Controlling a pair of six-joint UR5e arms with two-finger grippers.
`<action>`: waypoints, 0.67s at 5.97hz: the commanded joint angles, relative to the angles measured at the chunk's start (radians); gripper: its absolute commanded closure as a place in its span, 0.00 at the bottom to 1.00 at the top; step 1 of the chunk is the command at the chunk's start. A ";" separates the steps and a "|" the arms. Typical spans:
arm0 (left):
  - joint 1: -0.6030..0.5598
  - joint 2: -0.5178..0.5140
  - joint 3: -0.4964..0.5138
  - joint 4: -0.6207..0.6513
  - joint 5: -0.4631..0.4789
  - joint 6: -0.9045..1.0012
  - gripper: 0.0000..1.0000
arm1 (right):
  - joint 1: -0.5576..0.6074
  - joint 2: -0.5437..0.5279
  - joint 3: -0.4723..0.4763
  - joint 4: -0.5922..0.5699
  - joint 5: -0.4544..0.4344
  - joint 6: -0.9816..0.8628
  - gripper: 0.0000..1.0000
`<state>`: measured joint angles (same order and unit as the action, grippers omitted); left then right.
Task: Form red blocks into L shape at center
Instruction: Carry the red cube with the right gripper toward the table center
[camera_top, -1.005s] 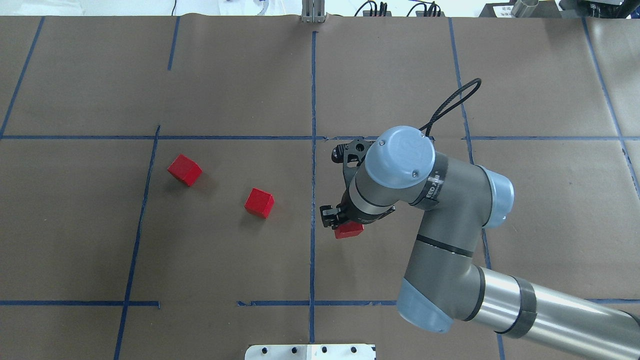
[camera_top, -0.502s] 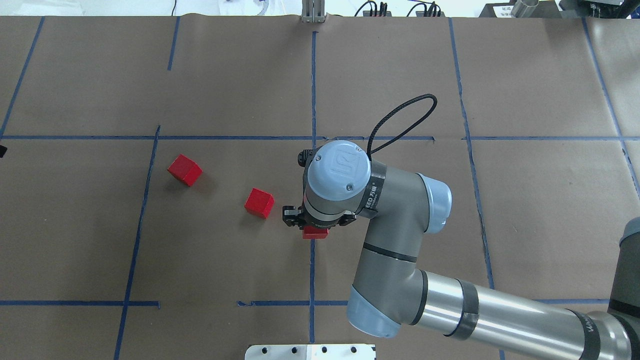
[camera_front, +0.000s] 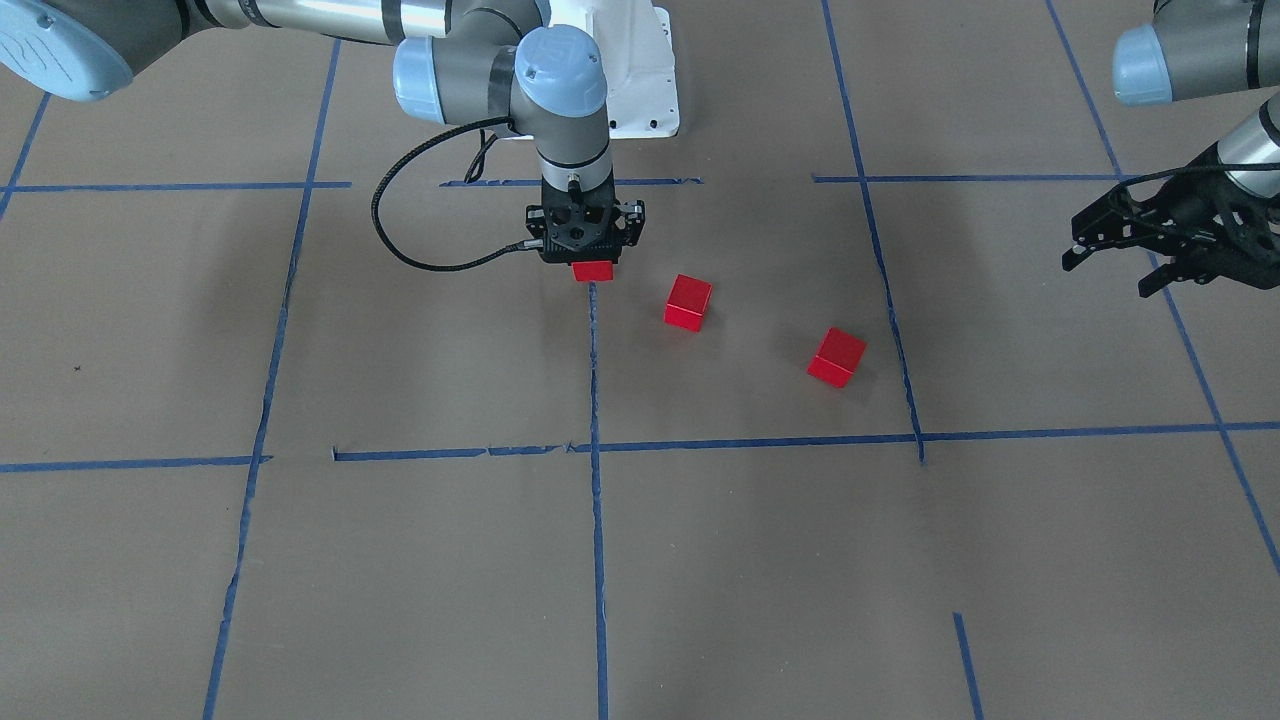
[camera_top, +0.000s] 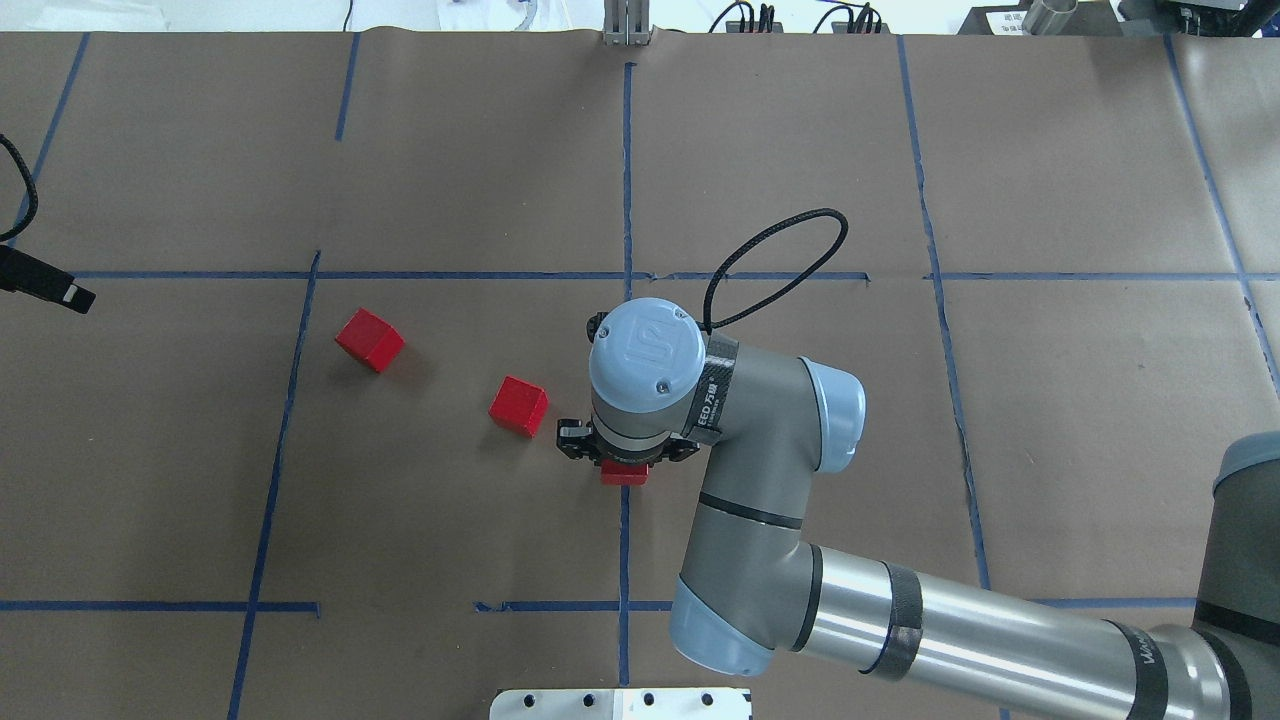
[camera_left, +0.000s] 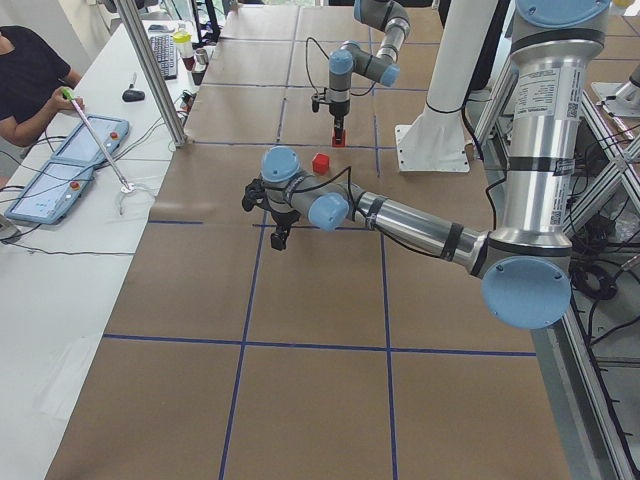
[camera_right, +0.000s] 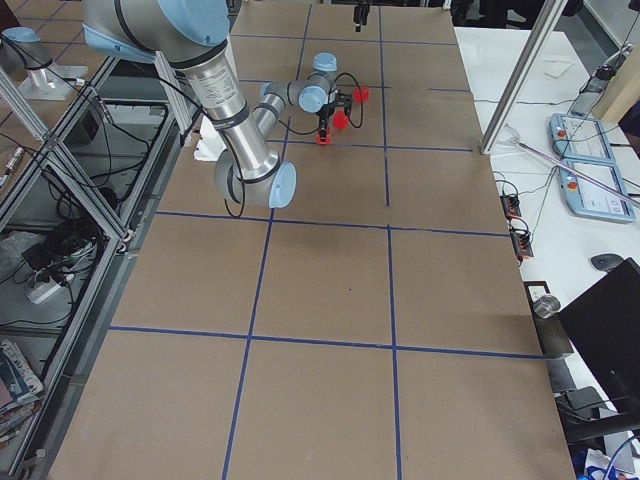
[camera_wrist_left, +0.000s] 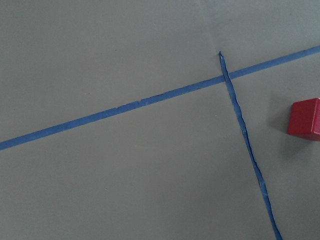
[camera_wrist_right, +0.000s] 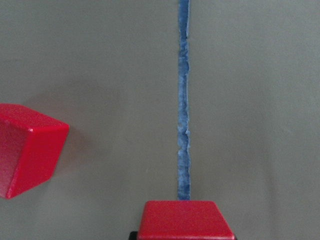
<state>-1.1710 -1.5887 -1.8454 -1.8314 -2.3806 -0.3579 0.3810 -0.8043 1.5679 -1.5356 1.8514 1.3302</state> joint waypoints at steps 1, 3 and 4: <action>0.001 0.001 0.000 0.000 0.000 -0.004 0.00 | -0.014 -0.001 -0.009 0.000 -0.015 0.001 0.89; -0.001 0.006 -0.005 0.000 0.000 -0.004 0.00 | -0.016 -0.003 -0.009 -0.001 -0.017 0.003 0.85; -0.001 0.007 -0.005 0.000 0.000 -0.006 0.00 | -0.016 -0.003 -0.011 -0.001 -0.020 0.009 0.76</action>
<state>-1.1714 -1.5834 -1.8495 -1.8316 -2.3807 -0.3625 0.3656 -0.8064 1.5581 -1.5367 1.8339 1.3349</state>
